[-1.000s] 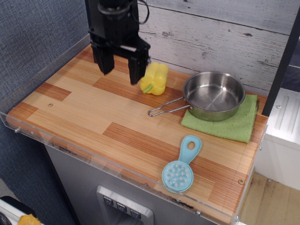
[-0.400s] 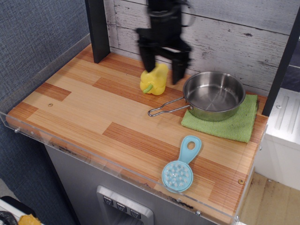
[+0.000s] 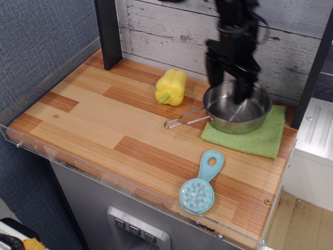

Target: Move the pot from the green tablecloth to corner of table.

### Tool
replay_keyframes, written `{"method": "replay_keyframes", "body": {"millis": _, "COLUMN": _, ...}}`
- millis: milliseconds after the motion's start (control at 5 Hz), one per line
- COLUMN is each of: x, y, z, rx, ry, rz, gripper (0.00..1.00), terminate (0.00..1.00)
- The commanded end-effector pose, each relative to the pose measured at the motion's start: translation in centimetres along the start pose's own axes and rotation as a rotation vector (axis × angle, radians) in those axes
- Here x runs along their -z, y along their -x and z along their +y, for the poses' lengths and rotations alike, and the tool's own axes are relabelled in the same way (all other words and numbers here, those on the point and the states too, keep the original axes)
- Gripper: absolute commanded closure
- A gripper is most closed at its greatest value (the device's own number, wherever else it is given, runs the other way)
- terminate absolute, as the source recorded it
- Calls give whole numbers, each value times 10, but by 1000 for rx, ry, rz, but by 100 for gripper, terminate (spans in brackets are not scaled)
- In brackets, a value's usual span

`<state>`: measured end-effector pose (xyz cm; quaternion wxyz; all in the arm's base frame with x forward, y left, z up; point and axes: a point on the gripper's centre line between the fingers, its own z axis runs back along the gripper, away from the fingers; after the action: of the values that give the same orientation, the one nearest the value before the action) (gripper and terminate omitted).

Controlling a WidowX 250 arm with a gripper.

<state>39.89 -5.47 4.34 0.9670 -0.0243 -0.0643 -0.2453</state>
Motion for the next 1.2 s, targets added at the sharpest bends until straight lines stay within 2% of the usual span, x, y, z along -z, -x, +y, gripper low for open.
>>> {"method": "replay_keyframes", "body": {"millis": 0, "x": -22, "y": -12, "z": -31, "rx": 69, "ry": -79, "rz": -43, "gripper": 0, "terminate": 0}}
{"method": "replay_keyframes", "body": {"millis": 400, "x": -29, "y": -7, "z": -27, "rx": 52, "ry": -85, "rz": -49, "gripper": 0, "terminate": 0}}
{"method": "replay_keyframes", "body": {"millis": 800, "x": -61, "y": -3, "z": -23, "rx": 25, "ry": -113, "rz": -125, "gripper": 0, "terminate": 0}}
{"method": "replay_keyframes", "body": {"millis": 1000, "x": -52, "y": -3, "z": -31, "rx": 42, "ry": -98, "rz": -117, "gripper": 0, "terminate": 0}}
